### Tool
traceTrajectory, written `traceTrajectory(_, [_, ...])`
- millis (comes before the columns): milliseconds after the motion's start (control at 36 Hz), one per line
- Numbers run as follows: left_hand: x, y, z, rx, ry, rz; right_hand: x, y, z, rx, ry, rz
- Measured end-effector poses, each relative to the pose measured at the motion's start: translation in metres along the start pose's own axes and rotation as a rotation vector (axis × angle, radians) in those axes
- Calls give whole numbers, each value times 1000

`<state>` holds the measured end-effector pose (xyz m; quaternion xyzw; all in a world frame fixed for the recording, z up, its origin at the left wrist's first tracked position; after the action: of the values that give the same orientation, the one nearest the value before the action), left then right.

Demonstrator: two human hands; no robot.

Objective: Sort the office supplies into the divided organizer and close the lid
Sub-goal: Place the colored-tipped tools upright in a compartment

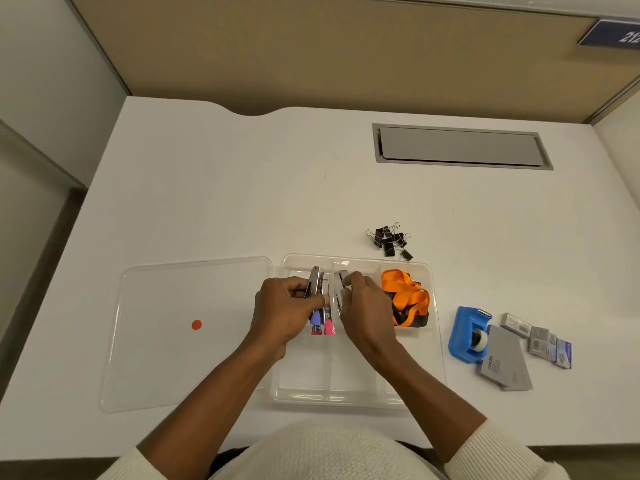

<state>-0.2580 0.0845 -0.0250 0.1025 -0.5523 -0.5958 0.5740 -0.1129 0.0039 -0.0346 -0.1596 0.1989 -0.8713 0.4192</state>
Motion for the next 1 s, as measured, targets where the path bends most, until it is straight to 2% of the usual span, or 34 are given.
traceTrajectory(167, [-5,-4,-1,-13,8,4,2,6,-7,42,-143,-9])
traceTrajectory(444, [-7,-9,-6,-33,12,26,-3,-3,-4,128,-260,0])
traceTrajectory(500, [-8,-11,-6,-14,1,39,-3,-5,4,140,-253,27])
traceTrajectory(556, [-9,-10,-8,22,-13,59,-5,-4,19,128,-163,56])
traceTrajectory(639, [-8,-7,-11,86,-28,74,-6,1,38,-74,-16,66])
traceTrajectory(722, [-6,-2,-15,150,-32,71,1,5,37,-530,-197,-47])
traceTrajectory(750, [-6,-1,-17,160,-27,62,5,4,36,-588,-259,-56])
traceTrajectory(861, [-6,1,-22,186,-18,61,18,8,34,-499,-330,-30])
traceTrajectory(1000, [-9,5,-28,187,-73,50,20,32,35,-754,-226,-232])
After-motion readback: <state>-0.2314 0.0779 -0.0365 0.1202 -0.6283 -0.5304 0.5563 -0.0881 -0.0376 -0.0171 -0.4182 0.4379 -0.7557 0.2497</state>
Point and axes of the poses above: each hand's wrist, its own x-axis away from the middle knuckle, its own z-axis out of the back of the hand, y = z × x, the point moved 7 cm from there along -x, towards the middle knuckle, and after that the axes turned 3 degrees about -x, right-handed, at the moved point
